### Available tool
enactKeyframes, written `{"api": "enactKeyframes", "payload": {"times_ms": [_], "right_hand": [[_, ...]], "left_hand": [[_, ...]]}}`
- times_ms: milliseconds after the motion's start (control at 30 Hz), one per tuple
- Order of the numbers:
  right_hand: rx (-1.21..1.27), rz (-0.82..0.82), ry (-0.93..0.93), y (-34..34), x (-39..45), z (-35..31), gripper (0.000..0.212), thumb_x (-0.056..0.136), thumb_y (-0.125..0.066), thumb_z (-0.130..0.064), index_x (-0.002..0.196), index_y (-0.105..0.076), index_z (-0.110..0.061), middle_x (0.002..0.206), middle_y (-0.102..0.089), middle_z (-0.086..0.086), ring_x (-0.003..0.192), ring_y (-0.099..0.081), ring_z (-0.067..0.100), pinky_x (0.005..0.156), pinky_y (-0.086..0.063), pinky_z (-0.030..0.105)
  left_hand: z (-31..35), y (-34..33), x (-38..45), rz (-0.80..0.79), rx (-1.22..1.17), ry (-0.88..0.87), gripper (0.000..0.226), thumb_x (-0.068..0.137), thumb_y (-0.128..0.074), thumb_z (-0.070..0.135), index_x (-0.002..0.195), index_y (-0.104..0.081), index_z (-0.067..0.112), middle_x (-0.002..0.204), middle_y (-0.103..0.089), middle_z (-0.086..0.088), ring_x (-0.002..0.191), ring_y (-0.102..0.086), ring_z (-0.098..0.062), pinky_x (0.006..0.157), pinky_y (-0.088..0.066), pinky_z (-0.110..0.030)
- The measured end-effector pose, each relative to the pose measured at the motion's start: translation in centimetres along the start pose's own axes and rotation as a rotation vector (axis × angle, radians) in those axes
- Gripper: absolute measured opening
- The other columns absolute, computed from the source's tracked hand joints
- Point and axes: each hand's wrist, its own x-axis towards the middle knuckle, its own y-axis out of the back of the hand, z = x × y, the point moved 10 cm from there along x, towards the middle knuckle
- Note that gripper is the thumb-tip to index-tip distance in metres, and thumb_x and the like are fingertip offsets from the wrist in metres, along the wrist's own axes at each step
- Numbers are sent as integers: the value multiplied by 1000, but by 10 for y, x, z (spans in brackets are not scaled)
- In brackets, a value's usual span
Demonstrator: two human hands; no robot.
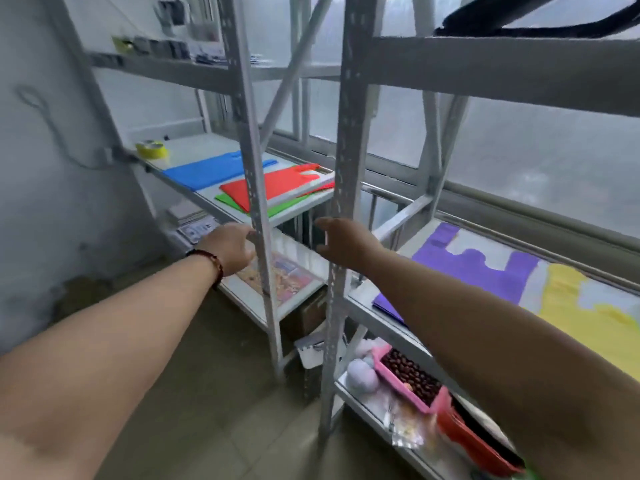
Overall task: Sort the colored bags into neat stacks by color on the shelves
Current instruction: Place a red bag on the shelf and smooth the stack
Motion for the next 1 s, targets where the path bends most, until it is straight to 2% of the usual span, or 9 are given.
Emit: {"api": "enactKeyframes", "payload": {"times_ms": [233, 433, 533, 667, 800, 1000], "right_hand": [[62, 11, 81, -47, 99, -141, 42, 83, -57, -12, 125, -57, -12, 124, -62, 13, 114, -58, 31, 95, -50, 41], [68, -40, 41, -96, 170, -195, 50, 87, -57, -14, 136, -48, -15, 133, -56, 10, 119, -54, 27, 98, -45, 35], [45, -75, 23, -120, 210, -200, 52, 87, -56, -14, 137, -46, -14, 132, -56, 11, 118, -54, 28, 94, -46, 34], [49, -89, -37, -146, 277, -187, 42, 83, -55, -12, 125, -55, -9, 122, -61, 15, 108, -57, 31, 89, -51, 37], [60, -85, -84, -167, 355, -169, 43, 83, -56, -13, 126, -54, -8, 129, -57, 15, 118, -53, 31, 96, -48, 40], [93, -88, -247, -192, 448, -125, 42, 85, -55, -10, 126, -54, -7, 130, -55, 15, 118, -53, 31, 95, -48, 38]], "left_hand": [[-176, 55, 3, 53, 6, 155, 49, 86, -56, 20, 134, -48, 12, 138, -49, -17, 124, -48, -32, 105, -41, -38], [-266, 64, 24, 58, -49, 204, 45, 89, -53, 16, 133, -49, 9, 140, -46, -17, 127, -46, -30, 104, -37, -31], [-294, 54, 51, 30, -77, 209, 43, 89, -53, 16, 132, -50, 8, 139, -47, -16, 127, -46, -29, 103, -37, -29], [-327, 36, 112, -11, -68, 216, 44, 89, -52, 20, 133, -49, 12, 139, -48, -14, 124, -49, -29, 101, -40, -31], [-349, 23, 196, -51, -48, 196, 47, 88, -51, 23, 135, -48, 15, 140, -48, -12, 125, -49, -28, 101, -41, -33], [-362, 3, 323, -119, -121, 137, 45, 91, -50, 22, 134, -48, 12, 140, -50, -11, 126, -49, -26, 105, -39, -35]]}}
